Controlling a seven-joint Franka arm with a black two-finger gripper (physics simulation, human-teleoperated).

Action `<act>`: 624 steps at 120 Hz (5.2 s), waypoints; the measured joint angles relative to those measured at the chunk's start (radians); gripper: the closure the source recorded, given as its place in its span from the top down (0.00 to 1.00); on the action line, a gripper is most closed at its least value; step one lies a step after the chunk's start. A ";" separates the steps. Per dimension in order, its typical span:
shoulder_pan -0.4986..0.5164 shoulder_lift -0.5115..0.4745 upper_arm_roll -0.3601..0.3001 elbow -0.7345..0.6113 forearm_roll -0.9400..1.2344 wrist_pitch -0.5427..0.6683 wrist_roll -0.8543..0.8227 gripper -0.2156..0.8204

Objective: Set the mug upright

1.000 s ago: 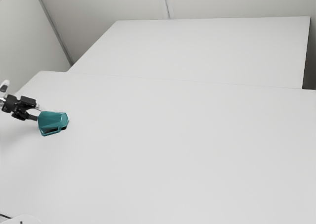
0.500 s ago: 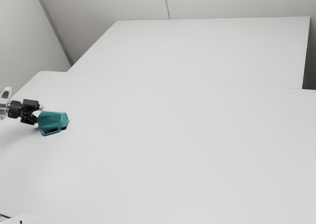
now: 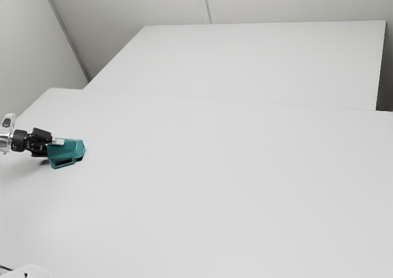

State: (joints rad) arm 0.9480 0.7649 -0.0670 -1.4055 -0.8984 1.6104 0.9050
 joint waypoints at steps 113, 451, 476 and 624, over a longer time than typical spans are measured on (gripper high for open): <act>0.017 -0.079 -0.065 -0.018 -0.013 -0.017 0.033 0.05; -0.481 -0.761 -0.571 -0.910 0.951 0.784 -1.018 0.05; -0.482 -0.751 -0.578 -0.915 0.949 0.792 -1.040 0.20; -0.870 -0.840 -0.164 -0.247 0.918 0.168 -1.090 0.79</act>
State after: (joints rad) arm 0.0776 -0.0753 -0.2310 -1.6525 0.0195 1.7788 -0.1850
